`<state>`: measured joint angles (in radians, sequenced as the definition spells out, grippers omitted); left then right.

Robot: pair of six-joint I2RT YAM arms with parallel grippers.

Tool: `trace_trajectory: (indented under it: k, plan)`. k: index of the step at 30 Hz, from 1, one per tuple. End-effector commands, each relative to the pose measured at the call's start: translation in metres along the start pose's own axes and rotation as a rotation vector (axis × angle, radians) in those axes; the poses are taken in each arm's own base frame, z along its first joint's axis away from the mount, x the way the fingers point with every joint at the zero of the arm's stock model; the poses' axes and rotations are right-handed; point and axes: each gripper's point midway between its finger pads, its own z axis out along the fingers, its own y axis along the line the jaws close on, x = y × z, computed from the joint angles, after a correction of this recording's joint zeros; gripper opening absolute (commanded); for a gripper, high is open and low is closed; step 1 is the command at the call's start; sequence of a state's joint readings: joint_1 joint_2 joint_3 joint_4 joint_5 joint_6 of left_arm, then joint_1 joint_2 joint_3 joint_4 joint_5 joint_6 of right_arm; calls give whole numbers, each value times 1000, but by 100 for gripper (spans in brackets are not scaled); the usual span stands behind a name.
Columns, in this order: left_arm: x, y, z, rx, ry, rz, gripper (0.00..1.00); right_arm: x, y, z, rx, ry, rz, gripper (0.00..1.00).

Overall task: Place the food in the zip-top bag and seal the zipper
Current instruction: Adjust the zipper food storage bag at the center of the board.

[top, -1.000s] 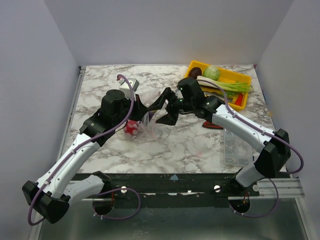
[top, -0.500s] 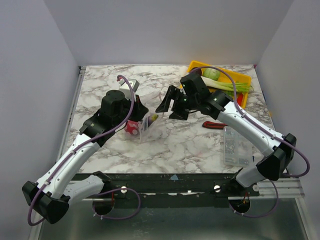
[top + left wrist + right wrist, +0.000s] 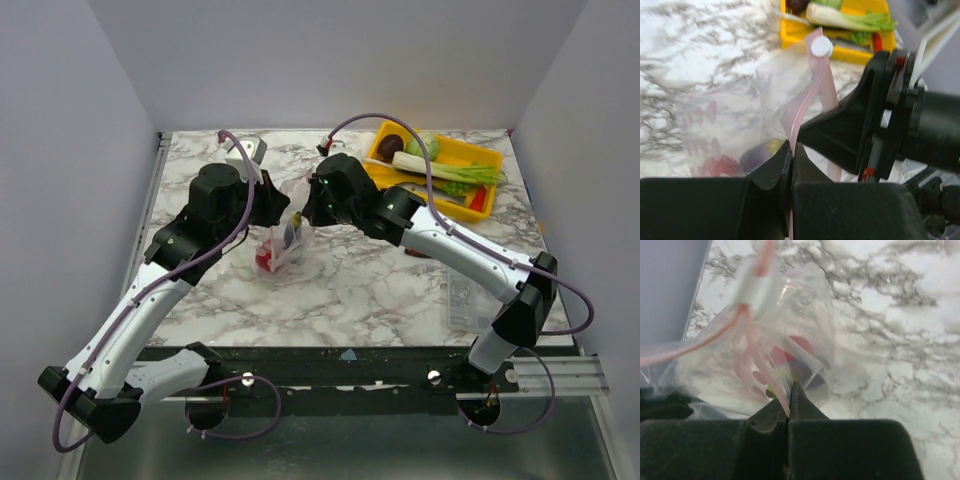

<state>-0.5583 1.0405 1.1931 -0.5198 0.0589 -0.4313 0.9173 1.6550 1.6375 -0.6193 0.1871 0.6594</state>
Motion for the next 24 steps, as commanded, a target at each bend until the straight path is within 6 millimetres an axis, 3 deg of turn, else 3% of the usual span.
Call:
trace_trajectory:
  k: [1, 3, 5, 10, 13, 15, 19, 24]
  plan:
    - [-65, 2, -39, -88, -206, -24, 0, -64, 49, -26, -92, -291, -217, 1]
    - [-73, 5, -47, -111, -244, -21, 0, -69, 57, -32, -136, -324, -222, 1]
    - [-64, 12, -44, -131, -240, -19, 0, -67, 56, -35, -154, -333, -224, 1]
    - [6, 48, -17, -217, -117, -58, 0, -23, 30, -29, -139, -248, -175, 1]
    - [28, 54, -11, -220, -57, -84, 0, 0, 21, -27, -135, -170, -142, 1]
    - [20, 50, -12, -204, -65, -85, 0, 1, 23, -31, -153, -161, -135, 0]
    - [-19, 34, -23, -165, -140, -53, 0, -8, 27, -36, -162, -196, -145, 1]
    - [-52, 17, -35, -119, -199, -41, 0, -34, 31, -43, -129, -258, -138, 3]
